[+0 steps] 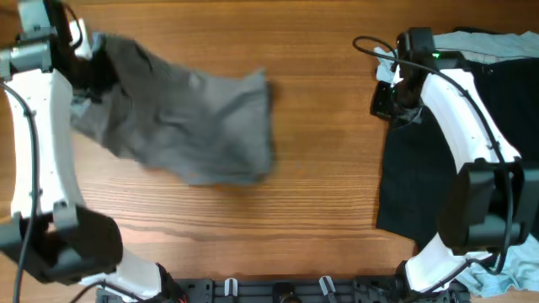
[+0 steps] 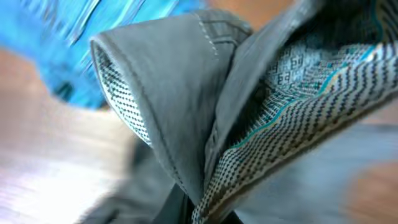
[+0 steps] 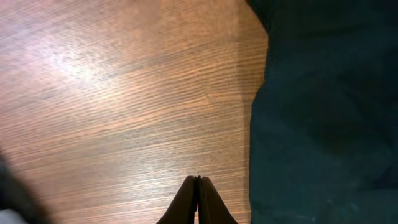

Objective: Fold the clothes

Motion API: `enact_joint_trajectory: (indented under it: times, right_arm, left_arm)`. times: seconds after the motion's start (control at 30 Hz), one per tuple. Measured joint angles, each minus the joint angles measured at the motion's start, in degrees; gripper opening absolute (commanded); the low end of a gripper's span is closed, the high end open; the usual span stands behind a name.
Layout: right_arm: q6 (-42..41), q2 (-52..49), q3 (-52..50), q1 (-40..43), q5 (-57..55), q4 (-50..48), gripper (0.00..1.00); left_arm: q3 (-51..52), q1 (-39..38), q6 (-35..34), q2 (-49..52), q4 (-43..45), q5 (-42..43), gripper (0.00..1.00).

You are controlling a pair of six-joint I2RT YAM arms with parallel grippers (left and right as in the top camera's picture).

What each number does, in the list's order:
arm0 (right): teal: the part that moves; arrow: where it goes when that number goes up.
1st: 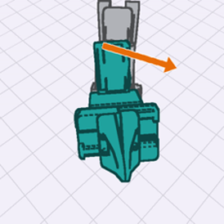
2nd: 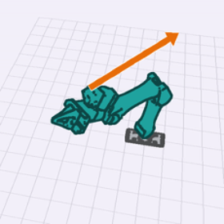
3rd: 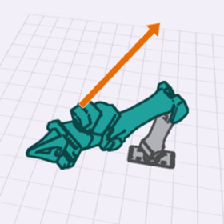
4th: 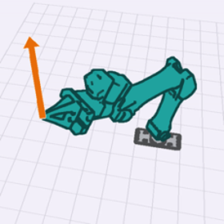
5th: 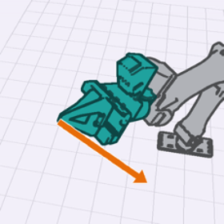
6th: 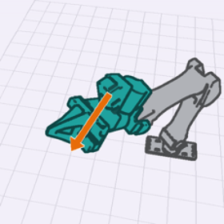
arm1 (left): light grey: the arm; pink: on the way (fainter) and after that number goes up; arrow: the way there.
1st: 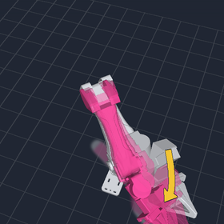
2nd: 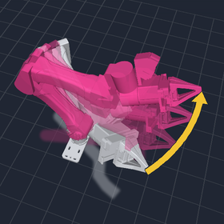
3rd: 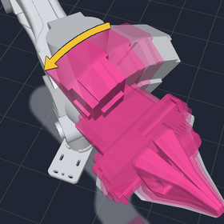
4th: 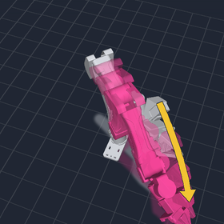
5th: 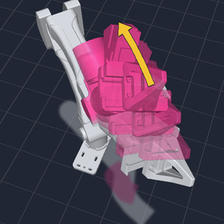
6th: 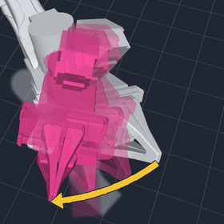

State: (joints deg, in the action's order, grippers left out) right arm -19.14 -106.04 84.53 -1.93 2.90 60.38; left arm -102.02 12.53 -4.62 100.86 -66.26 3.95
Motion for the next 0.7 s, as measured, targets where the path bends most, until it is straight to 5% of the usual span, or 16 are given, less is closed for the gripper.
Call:
enact_joint_trajectory:
  times: [0.27,0.4,0.5,0.53,0.57,0.6,0.7]
  right_arm:
    - [0.37,-0.02,0.00,0.00,0.02,-0.17,0.04]
    - [0.39,-0.02,0.00,0.00,0.02,-0.17,0.04]
    - [0.39,-0.02,0.00,0.00,0.02,-0.15,0.04]
    - [0.39,-0.02,0.00,0.00,0.02,-0.15,0.04]
    - [0.39,-0.02,0.00,0.00,0.02,-0.15,0.04]
    - [0.42,-0.02,0.00,0.00,0.02,-0.15,0.04]
    - [1.07,-0.02,0.00,0.00,0.02,-0.15,0.04]
  left_arm:
    - [-1.29,-17.03,-7.72,2.34,-0.59,2.10,0.04]
    - [-1.22,-24.92,-11.13,6.86,-0.28,-0.28,0.15]
    - [-1.22,-28.79,-12.26,10.73,-0.15,-2.97,0.30]
    - [-1.22,-29.66,-12.55,12.11,-0.15,-3.58,0.42]
    - [-1.22,-30.38,-12.98,13.68,-0.09,-4.13,0.75]
    - [-1.22,-30.77,-13.09,14.71,-0.02,-4.33,0.85]
    - [-1.09,-31.45,-13.97,17.66,0.04,-4.79,0.99]
